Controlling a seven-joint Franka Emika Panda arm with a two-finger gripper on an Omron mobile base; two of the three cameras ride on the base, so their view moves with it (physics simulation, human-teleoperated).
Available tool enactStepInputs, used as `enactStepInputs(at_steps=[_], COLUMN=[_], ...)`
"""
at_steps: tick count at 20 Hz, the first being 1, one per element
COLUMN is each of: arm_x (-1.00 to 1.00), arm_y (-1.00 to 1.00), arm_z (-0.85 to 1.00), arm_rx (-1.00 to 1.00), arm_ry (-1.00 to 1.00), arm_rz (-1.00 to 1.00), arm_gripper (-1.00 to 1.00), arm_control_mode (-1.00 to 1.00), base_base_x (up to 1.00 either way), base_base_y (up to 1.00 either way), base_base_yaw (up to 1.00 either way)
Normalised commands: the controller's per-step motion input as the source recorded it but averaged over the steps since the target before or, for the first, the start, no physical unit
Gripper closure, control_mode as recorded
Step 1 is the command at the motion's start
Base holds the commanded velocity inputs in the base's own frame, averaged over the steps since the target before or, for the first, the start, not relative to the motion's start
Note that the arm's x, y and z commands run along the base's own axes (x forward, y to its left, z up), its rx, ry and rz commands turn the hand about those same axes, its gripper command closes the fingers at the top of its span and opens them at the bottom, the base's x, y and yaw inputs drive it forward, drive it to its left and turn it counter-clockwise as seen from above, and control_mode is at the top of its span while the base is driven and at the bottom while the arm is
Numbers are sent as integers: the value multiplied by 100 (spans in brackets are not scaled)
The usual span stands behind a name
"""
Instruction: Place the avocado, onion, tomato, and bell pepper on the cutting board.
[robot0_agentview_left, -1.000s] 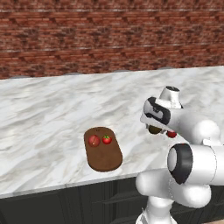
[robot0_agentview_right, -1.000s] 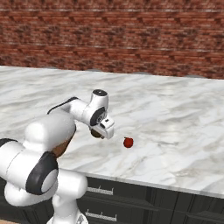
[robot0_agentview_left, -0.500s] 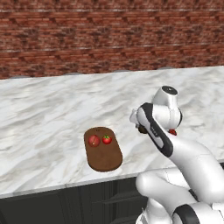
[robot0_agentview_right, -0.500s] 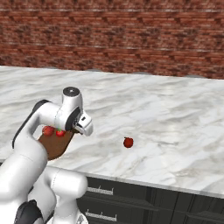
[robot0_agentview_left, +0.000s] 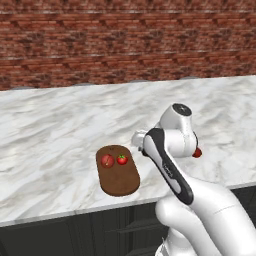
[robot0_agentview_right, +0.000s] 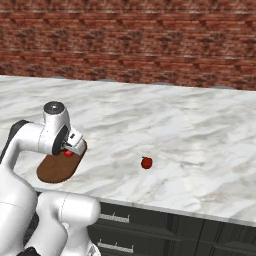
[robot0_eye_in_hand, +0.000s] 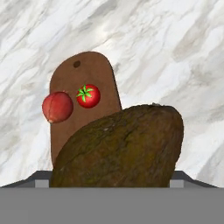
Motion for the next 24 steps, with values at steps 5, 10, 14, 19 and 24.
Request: enactStepInputs(at_steps=[5, 10, 14, 19, 24], arm_x=[-6, 0, 1, 15, 21], arm_y=[55, 50, 44, 22, 11], arm_z=[0, -6, -15, -28, -31], arm_rx=[-2, -5, -3, -1, 0], arm_ry=[0, 0, 3, 8, 10], arm_rz=[9, 0, 0, 0, 0], arm_gripper=[100, 100, 100, 100, 100], arm_control_mode=[-100, -100, -100, -100, -100], base_base_x=[0, 0, 0, 0, 0], base_base_y=[0, 0, 0, 0, 0], base_base_yaw=[0, 0, 0, 0, 0])
